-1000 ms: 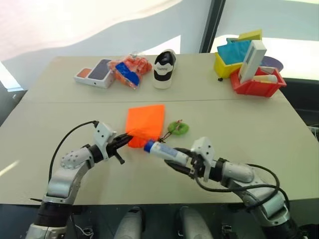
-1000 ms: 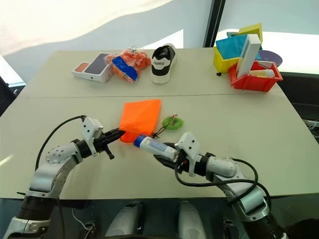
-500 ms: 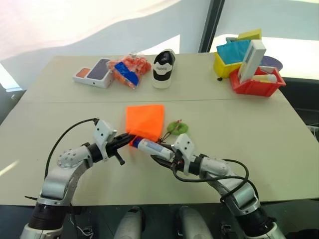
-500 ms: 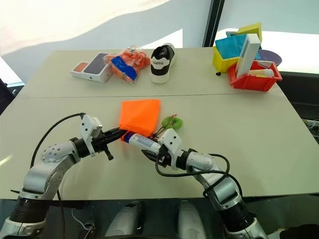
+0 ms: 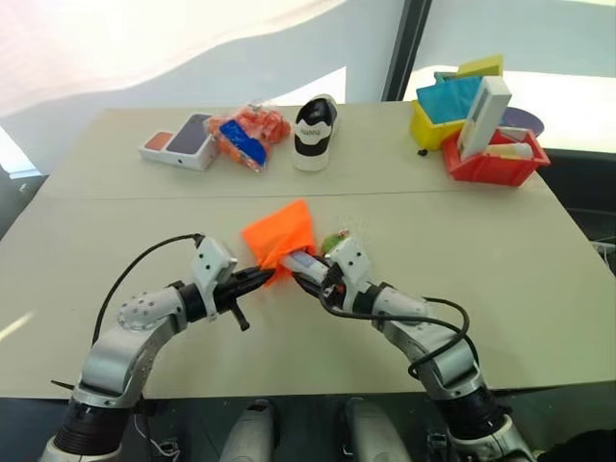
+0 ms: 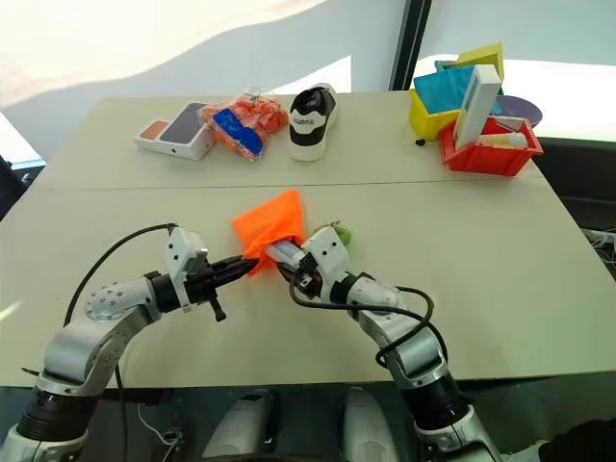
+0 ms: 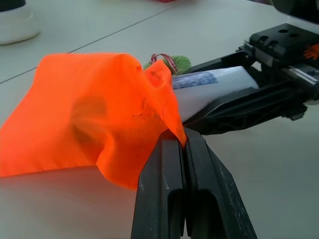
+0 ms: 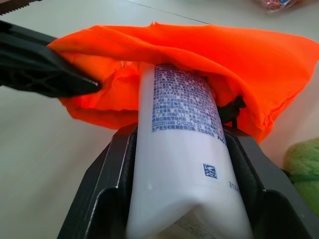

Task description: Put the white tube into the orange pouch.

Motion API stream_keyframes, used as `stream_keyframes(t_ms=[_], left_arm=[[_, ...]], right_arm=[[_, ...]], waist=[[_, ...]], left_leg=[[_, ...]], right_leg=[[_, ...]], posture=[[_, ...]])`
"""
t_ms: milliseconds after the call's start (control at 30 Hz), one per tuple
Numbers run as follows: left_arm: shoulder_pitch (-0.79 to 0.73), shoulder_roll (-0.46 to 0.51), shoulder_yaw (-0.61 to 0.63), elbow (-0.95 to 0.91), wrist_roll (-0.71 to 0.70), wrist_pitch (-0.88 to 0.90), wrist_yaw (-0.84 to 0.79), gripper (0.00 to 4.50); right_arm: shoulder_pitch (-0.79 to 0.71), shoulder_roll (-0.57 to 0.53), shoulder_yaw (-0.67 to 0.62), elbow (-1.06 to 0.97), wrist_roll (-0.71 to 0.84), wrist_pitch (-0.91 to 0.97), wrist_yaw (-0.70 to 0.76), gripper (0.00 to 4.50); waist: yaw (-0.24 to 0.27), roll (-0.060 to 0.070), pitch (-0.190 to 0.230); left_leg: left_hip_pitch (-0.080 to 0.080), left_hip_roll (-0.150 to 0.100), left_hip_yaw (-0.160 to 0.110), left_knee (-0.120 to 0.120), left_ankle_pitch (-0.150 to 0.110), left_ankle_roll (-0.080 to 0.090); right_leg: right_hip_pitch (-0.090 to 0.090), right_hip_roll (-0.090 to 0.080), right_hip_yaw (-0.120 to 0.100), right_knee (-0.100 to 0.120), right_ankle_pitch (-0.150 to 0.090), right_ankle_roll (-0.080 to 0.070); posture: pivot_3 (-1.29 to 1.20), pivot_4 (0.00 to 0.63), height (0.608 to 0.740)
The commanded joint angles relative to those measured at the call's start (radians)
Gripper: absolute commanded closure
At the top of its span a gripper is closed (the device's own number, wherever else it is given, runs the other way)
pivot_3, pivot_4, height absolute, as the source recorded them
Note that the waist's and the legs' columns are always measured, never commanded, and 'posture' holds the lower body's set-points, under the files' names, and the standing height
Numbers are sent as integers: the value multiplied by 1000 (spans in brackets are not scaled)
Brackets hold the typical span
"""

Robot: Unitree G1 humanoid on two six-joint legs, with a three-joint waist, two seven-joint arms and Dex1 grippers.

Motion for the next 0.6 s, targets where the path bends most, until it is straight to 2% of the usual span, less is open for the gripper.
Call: stream_keyframes(t_ms=[33, 333, 500, 600], left_arm=[[-3, -5, -14, -36, -12, 0, -5, 4500], [29, 0, -19, -47, -13, 4, -12, 4500], [47, 9, 0, -48, -23, 6, -15, 4500], [54, 11, 17, -40, -21, 2, -9, 4500]], right_arm=[[-69, 52, 36, 39, -55, 8, -47, 2363], [-168, 185, 11, 203, -153, 20, -207, 2363], [-187, 199, -9, 225, -148, 26, -204, 2363], [-190, 198, -7, 209, -103, 28, -139, 2363]], waist=[[0, 0, 0], [0, 0, 0], [0, 0, 0], [-1, 0, 0]], left_leg=[[0, 0, 0, 0, 0, 0], [0, 0, 0, 0, 0, 0], [0, 0, 0, 0, 0, 0], [0, 0, 0, 0, 0, 0]], right_leg=[[0, 0, 0, 0, 0, 0], [-1, 1, 1, 1, 1, 1], [-1, 1, 1, 1, 1, 1], [-1, 1, 1, 1, 0, 0]], posture=[[0, 150, 740], [0, 150, 740], [0, 150, 740], [0, 150, 740]])
